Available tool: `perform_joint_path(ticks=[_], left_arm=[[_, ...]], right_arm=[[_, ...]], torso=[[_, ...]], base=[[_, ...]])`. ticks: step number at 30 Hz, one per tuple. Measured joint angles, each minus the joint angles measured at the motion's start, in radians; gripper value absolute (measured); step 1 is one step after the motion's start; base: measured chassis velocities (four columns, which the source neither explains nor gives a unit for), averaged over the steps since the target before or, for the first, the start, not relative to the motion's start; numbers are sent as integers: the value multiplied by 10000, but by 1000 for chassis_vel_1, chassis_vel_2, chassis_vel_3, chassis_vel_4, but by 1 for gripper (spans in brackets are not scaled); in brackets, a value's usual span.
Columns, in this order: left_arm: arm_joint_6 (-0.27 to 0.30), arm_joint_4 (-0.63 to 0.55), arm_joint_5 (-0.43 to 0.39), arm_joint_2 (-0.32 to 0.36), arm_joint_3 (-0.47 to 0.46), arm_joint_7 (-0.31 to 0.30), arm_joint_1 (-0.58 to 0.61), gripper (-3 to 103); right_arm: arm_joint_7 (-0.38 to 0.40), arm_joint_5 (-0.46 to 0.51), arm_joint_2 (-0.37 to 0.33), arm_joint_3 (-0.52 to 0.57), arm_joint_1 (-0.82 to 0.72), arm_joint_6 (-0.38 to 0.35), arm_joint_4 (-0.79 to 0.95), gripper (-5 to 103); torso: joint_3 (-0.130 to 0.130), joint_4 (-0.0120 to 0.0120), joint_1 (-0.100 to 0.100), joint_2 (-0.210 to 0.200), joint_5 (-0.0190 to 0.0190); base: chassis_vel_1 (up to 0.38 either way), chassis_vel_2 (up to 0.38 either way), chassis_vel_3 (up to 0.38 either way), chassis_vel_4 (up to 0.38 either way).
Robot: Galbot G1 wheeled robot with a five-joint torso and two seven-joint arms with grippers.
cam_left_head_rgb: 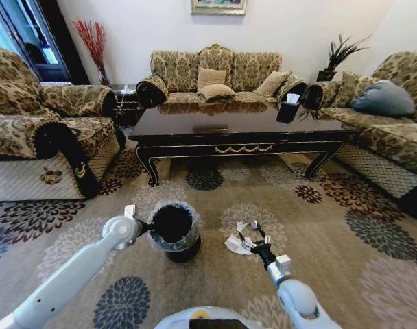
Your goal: Move to the front of the table and pick up the trash from the floor, then place it into the trash bin.
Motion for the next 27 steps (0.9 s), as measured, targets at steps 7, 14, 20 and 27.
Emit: perform_joint_path(ticks=[7, 14, 20, 27], left_arm=[[3, -325, 40, 8, -281, 11, 454, 0], [2, -472, 48, 47, -414, 13, 649, 0], [3, -581, 142, -50, -425, 12, 844, 0], [2, -638, 246, -54, -415, -8, 990, 0]], right_arm=[[-145, -308, 237, -268, 624, 268, -1968, 94], [-208, -485, 464, -284, 1135, 503, -3477, 91], [-123, -347, 488, -382, 1463, 534, -4063, 91], [168, -361, 558, -590, 1872, 420, -4583, 83]], torso=[[0, -3, 0, 0, 0], [0, -3, 0, 0, 1], [0, -2, 0, 0, 0], [0, -1, 0, 0, 1]], base=[[0, 0, 0, 0], [0, 0, 0, 0], [0, 0, 0, 0], [0, 0, 0, 0]])
